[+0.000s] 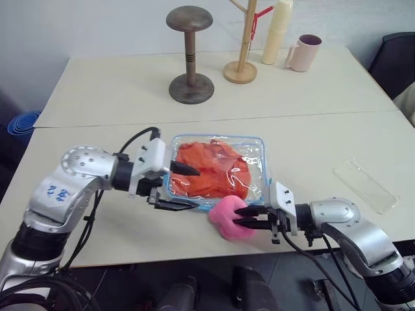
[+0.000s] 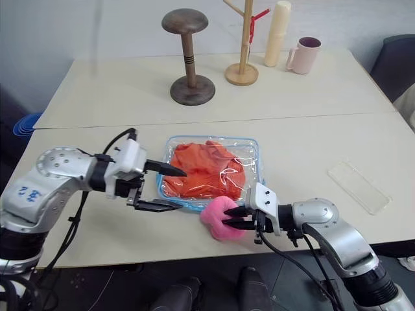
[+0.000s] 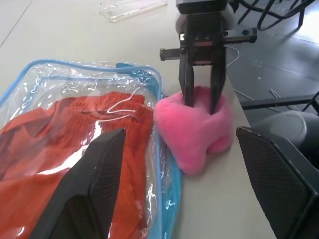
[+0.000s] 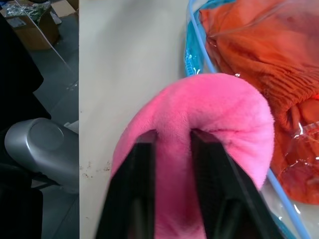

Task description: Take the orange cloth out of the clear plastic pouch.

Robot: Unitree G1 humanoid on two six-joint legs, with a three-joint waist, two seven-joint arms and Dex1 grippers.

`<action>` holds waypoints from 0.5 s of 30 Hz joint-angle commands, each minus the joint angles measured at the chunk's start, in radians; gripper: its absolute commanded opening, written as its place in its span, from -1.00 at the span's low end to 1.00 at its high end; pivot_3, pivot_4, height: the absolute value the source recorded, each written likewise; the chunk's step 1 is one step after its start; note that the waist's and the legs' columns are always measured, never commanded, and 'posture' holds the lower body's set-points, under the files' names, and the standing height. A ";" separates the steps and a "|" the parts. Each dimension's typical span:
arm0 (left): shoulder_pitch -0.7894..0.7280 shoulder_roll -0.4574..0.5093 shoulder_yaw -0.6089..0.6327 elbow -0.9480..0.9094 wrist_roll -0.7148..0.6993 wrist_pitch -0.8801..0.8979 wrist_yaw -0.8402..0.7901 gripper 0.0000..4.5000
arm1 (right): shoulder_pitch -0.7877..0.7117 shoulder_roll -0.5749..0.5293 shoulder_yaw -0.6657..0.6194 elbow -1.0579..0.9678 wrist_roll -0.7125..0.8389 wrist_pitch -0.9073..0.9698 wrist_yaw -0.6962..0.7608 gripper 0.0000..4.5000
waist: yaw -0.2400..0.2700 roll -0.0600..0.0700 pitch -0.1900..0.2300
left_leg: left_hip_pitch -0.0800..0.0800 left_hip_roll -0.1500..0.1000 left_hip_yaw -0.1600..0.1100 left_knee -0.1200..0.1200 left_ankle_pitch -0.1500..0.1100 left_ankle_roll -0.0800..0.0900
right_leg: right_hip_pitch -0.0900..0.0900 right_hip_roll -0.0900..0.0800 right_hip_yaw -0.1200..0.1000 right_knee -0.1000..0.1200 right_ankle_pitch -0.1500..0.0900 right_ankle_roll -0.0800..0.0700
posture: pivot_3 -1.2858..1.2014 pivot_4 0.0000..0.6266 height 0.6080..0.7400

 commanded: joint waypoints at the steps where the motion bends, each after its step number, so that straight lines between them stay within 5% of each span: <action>1: -0.060 -0.048 -0.083 0.036 0.064 -0.057 -0.023 0.66 | 0.022 -0.036 -0.055 -0.069 0.011 0.000 -0.004 0.08 | 0.000 0.000 0.000 | 0.000 0.000 0.000 0.000 0.000 0.000 | 0.000 0.000 0.000 0.000 0.000 0.000 | 0.03 -0.52 1.00; 10: -0.190 -0.263 -0.309 0.265 0.276 -0.219 -0.021 0.66 | -0.029 -0.107 -0.406 -0.200 0.332 0.220 -0.084 0.08 | 0.002 0.000 0.000 | -0.001 -0.001 0.000 0.001 0.000 0.000 | 0.000 0.000 0.000 0.000 0.000 0.001 | 0.03 -0.52 1.00; 12: -0.195 -0.301 -0.336 0.305 0.311 -0.249 -0.015 0.66 | -0.012 -0.164 -0.442 -0.173 0.287 0.200 -0.056 0.08 | 0.002 0.000 0.000 | -0.001 -0.001 0.000 0.001 0.000 0.000 | 0.000 0.000 0.000 0.000 0.000 0.001 | 0.03 -0.52 1.00; 15: -0.193 -0.335 -0.342 0.330 0.325 -0.261 -0.019 0.66 | 0.054 -0.283 -0.373 -0.062 0.024 -0.028 0.007 0.08 | 0.004 -0.001 0.000 | -0.001 -0.001 0.001 0.001 0.000 0.001 | -0.001 -0.001 -0.001 0.000 0.000 0.001 | 0.03 -0.52 1.00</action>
